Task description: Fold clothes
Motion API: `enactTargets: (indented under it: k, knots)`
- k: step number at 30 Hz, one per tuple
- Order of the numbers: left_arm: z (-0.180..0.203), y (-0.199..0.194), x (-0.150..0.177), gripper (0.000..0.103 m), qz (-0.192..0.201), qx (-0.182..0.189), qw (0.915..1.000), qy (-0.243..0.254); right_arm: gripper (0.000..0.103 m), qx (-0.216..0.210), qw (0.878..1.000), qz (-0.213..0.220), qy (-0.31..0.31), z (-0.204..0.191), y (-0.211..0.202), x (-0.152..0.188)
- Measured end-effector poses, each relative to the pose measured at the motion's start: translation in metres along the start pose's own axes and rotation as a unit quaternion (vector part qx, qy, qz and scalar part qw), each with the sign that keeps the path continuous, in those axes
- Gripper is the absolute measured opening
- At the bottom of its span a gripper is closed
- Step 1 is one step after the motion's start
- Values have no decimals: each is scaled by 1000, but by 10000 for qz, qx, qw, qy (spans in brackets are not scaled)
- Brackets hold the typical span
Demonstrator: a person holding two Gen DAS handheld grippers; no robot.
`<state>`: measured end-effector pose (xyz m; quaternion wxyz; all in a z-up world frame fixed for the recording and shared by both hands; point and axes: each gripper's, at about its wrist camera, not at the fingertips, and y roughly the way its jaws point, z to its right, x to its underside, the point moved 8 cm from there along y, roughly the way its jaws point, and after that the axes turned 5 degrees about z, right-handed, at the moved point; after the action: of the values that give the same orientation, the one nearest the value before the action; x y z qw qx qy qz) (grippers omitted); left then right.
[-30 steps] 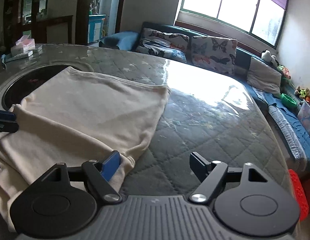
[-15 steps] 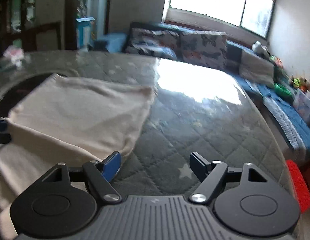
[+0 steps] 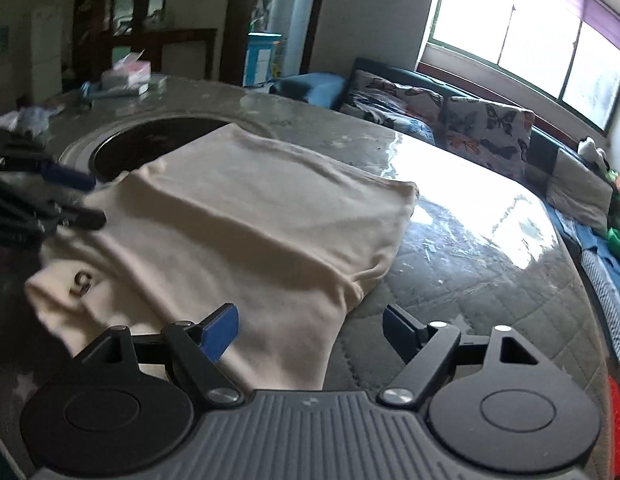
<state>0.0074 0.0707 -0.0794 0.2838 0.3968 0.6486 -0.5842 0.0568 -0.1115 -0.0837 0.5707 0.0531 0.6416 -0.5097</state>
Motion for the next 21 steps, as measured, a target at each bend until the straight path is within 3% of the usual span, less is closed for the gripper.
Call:
enactTargets:
  k: [7, 13, 21]
  knots:
    - [18, -32, 11, 54, 185, 303, 9975, 614, 81, -85, 9999, 116, 27, -6, -8, -6]
    - [50, -46, 24, 54, 373, 522, 9872, 1457, 80, -138, 9999, 2, 25, -7, -9, 2]
    - [62, -45, 30, 54, 427, 741, 9813, 1725, 80, -135, 9998, 75, -96, 1, -36, 4]
